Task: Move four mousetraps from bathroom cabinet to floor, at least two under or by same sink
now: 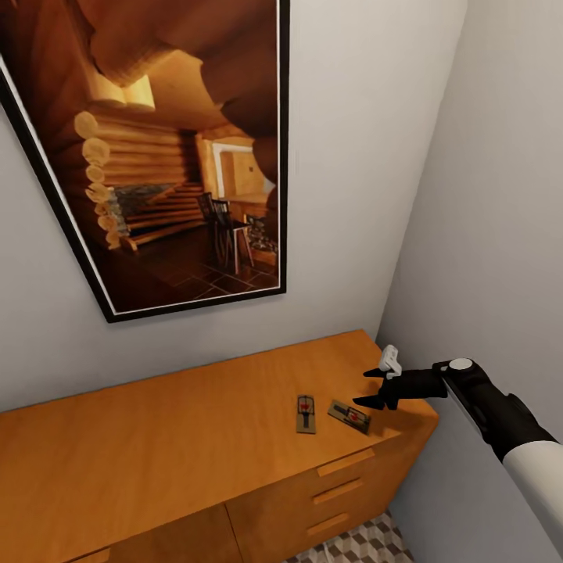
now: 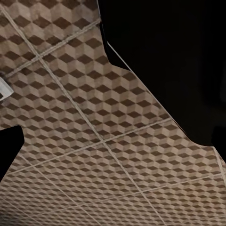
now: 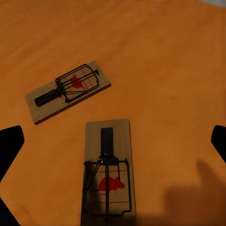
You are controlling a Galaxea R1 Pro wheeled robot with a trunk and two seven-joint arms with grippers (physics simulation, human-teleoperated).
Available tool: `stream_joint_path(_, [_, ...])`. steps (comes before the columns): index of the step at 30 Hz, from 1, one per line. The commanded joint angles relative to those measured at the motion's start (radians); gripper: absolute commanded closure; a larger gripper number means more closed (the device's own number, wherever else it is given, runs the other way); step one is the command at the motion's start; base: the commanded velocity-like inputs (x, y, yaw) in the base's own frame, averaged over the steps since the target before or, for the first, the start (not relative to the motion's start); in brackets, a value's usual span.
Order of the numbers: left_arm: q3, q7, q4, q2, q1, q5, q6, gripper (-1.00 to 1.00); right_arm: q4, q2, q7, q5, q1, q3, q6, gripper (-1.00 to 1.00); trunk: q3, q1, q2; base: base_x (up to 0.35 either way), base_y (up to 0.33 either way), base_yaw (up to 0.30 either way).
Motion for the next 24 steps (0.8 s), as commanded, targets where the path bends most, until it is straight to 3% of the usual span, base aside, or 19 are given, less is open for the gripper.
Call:
stream_joint_path(1, [-0.008,0.001,0.002,-0.001,-0.001,0.008,-0.006,-1.00,-0.001,-0.001,0.003,0.001,-0.001,0.001,0.010,-1.00,-0.002,0.000,-0.002,0.008,0.008,0.000])
stream_joint_path(24, [-0.008,-0.035,0.002,-0.001,-0.001,0.008,-0.006,-1.00,0.018,-0.001,0.000,0.001,-0.001,0.003,0.009,-1.00,-0.002,0.000,-0.002,0.001,0.001,0.000])
